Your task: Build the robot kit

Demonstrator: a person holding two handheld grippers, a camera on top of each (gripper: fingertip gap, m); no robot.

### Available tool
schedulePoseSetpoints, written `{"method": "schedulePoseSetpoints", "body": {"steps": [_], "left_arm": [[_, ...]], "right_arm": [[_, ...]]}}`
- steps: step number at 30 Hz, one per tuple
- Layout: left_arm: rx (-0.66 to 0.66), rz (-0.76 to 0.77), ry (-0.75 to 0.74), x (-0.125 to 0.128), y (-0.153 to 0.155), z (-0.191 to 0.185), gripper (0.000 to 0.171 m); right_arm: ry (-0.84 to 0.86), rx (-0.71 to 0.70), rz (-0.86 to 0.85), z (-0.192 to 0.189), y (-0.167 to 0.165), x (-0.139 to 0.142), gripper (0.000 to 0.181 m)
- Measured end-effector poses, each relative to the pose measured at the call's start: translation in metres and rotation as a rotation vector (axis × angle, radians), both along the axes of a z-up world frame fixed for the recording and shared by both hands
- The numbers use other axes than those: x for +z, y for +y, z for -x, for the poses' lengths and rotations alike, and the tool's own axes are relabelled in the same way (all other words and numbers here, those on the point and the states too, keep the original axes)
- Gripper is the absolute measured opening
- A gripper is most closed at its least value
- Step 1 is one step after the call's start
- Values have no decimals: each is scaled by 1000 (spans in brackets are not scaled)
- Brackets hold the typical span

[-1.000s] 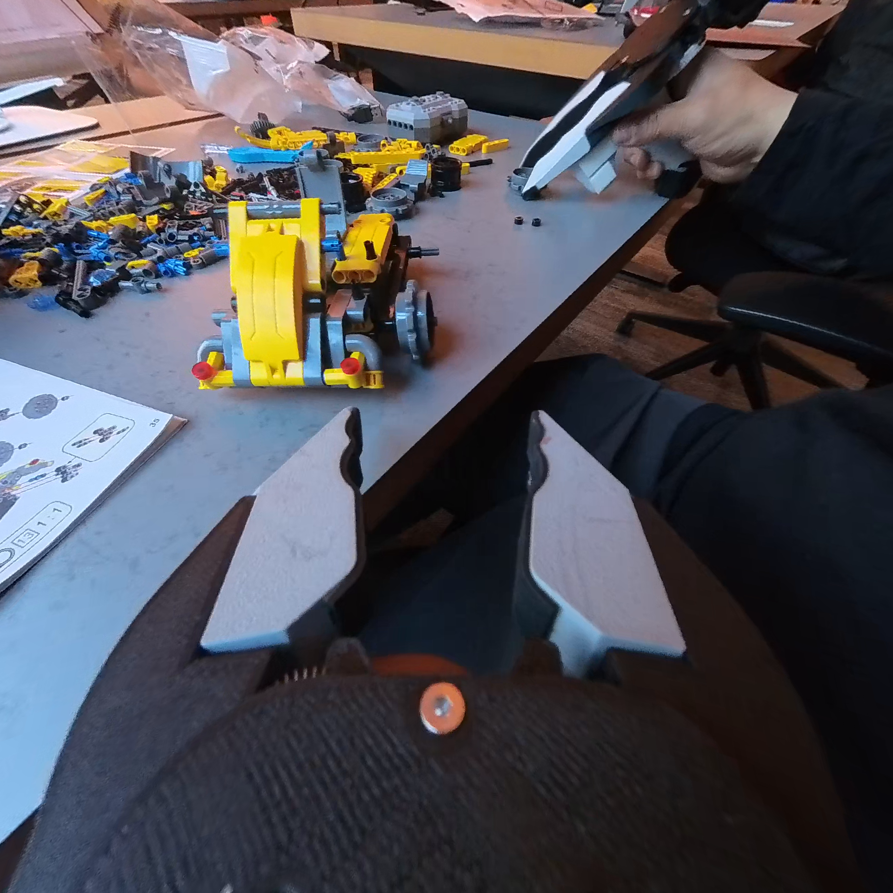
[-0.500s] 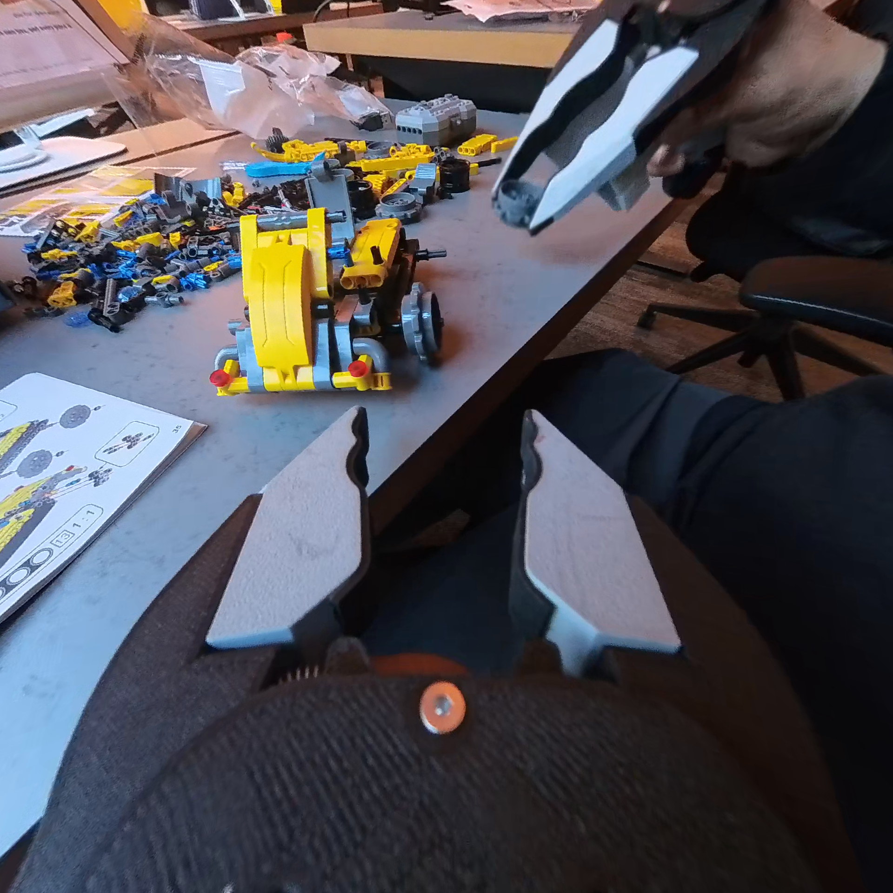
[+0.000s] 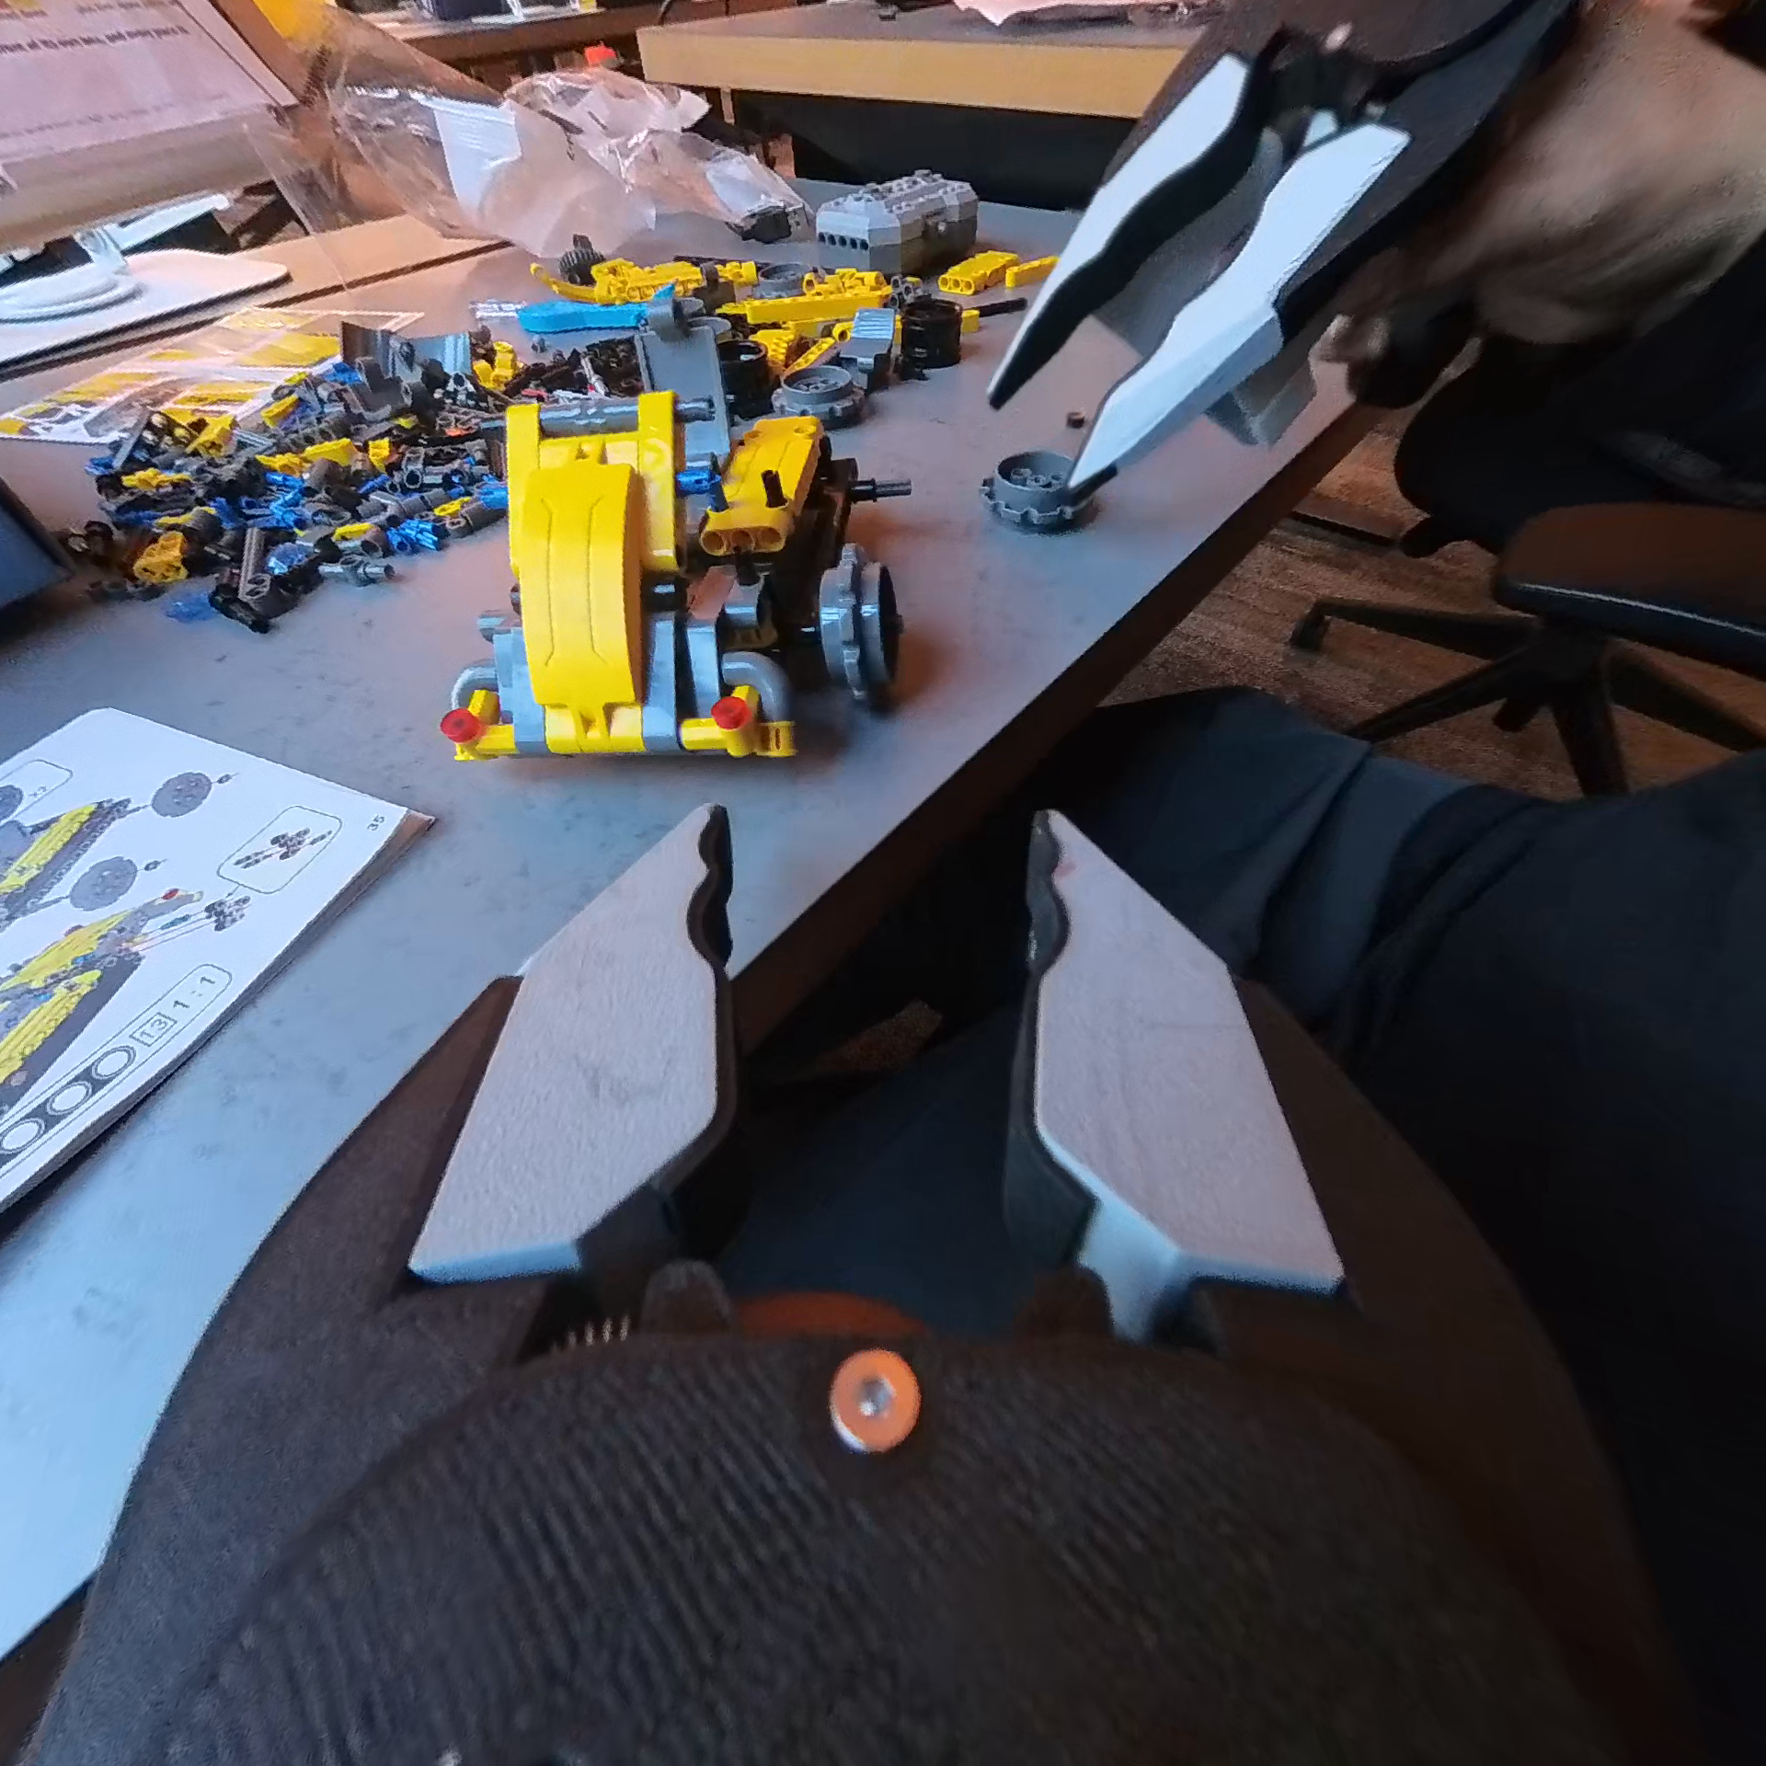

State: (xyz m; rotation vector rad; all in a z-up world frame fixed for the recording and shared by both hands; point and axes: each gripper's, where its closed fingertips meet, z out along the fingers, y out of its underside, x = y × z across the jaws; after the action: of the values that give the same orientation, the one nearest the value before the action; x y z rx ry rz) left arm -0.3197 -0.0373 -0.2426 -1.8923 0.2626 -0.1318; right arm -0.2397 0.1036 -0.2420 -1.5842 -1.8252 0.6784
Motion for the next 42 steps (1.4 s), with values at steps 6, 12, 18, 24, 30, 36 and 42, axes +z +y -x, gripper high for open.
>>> {"method": "schedulePoseSetpoints", "body": {"steps": [6,12,18,24,30,36,42], "left_arm": [[71,19,4,1,7,6,66],[368,76,85,36,29,43,87],[464,166,174,47,53,43,105],[501,203,231,47,59,47,105],[433,179,297,84,81,38,106],[336,167,280,83,105,2,106],[261,185,272,68,119,-31,105]], "right_arm": [[-51,21,-116,7,-13,15,62],[-31,155,-134,30,-55,30,73],[-21,259,-189,46,-85,41,74],[-68,228,-254,70,-56,59,77],[-66,215,-254,66,-27,86,80],[-54,41,-231,21,0,81,81],[-41,-112,-151,-24,4,63,83]]}}
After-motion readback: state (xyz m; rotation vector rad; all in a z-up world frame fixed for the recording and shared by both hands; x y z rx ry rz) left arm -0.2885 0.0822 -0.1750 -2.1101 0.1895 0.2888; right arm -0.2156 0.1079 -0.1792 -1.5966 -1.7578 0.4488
